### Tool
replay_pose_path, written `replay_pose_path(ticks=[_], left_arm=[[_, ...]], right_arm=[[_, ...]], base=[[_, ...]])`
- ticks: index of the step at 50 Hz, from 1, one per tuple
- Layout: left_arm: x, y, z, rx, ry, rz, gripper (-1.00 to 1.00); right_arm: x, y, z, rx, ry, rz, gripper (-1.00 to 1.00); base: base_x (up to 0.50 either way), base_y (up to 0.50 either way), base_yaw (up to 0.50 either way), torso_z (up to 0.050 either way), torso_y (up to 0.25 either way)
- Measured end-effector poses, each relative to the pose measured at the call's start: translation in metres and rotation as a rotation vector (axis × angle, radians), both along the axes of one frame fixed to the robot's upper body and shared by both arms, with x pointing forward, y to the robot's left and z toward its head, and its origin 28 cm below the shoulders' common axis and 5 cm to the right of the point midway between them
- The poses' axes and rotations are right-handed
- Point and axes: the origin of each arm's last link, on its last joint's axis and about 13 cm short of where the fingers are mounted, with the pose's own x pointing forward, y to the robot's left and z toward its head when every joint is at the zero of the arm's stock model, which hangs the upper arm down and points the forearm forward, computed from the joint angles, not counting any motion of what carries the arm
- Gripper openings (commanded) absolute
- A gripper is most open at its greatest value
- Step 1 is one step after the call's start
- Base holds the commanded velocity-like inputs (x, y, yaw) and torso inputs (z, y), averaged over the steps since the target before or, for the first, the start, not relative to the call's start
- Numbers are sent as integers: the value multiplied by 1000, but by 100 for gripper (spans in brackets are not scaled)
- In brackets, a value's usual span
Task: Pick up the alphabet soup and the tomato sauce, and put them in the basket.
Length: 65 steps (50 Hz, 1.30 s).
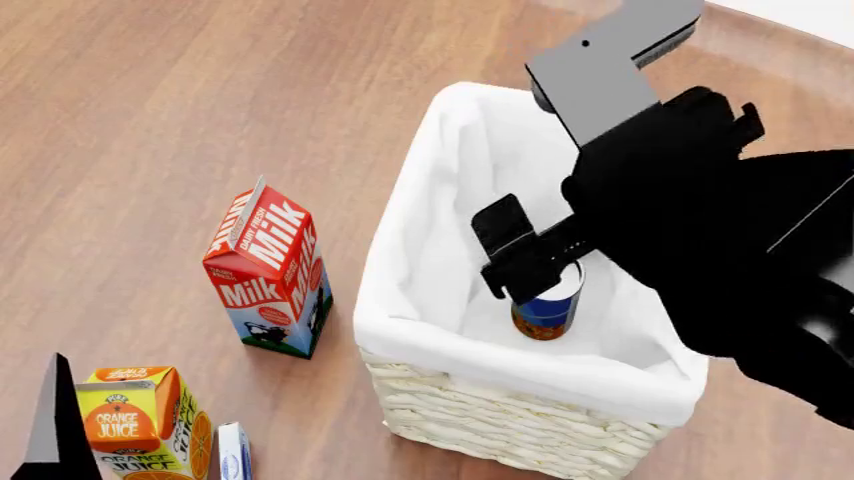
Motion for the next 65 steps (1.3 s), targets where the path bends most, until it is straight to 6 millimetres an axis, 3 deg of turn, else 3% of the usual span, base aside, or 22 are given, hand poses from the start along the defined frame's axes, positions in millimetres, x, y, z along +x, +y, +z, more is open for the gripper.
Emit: replay_pose_path(ticks=[16, 32, 49, 65], left_arm=[[-2, 0, 2, -3, -7, -2, 100], [-4, 0, 3, -3, -12, -4, 100], [-6, -2, 6, -4, -19, -10, 100], [-7, -3, 7, -3, -24, -15, 100]], right_arm=[[-52, -2, -35, 123, -305, -54, 100], [-100, 5, -90, 250, -556, -90, 100], [-152, 14, -133, 350, -617, -25, 100], [-187, 18, -165, 400, -568, 27, 100]], base=[[0, 0, 0, 0, 0], [0, 0, 0, 0, 0], [0, 0, 0, 0, 0], [0, 0, 0, 0, 0]])
